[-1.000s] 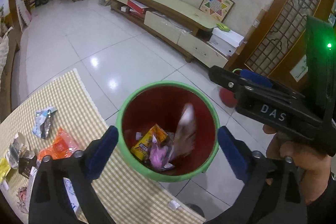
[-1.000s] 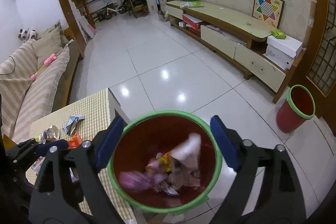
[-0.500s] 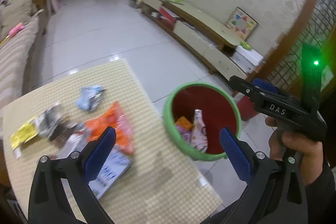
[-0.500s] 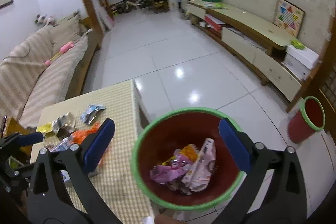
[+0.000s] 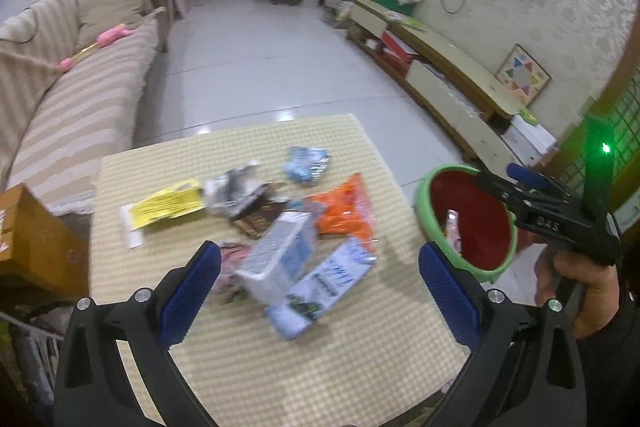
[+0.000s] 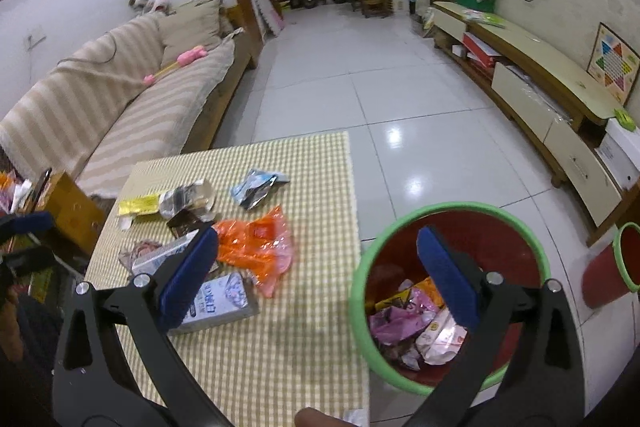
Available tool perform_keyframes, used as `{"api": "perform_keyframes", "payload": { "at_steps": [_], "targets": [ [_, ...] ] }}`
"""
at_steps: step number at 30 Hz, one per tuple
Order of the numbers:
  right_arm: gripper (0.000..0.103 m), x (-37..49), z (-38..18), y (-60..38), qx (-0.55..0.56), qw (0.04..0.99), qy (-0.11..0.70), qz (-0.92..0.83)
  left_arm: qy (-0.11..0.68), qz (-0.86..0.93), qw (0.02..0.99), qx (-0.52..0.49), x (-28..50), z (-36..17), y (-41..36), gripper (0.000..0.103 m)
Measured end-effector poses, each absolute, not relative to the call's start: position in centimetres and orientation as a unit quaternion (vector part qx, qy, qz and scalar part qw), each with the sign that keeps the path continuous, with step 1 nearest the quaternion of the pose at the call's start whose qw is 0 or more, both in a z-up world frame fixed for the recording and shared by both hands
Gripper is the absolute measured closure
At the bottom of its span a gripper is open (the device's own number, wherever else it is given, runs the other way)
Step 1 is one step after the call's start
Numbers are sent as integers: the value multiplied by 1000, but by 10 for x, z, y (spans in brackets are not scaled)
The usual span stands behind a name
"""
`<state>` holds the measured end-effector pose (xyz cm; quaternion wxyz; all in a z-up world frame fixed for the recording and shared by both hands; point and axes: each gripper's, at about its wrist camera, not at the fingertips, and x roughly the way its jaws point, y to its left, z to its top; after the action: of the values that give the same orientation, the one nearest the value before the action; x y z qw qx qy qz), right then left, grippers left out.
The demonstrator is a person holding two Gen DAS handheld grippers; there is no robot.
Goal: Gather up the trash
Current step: 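Move both open grippers back over the table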
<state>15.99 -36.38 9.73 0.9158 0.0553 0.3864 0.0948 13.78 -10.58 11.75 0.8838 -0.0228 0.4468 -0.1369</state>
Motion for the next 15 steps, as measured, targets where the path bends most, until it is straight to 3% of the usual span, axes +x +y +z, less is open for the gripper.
{"api": "perform_keyframes", "payload": {
  "at_steps": [15],
  "targets": [
    [5,186,58,-292,4,890,432,144,463,-54,882,-74,182,55,12,8]
  ]
}}
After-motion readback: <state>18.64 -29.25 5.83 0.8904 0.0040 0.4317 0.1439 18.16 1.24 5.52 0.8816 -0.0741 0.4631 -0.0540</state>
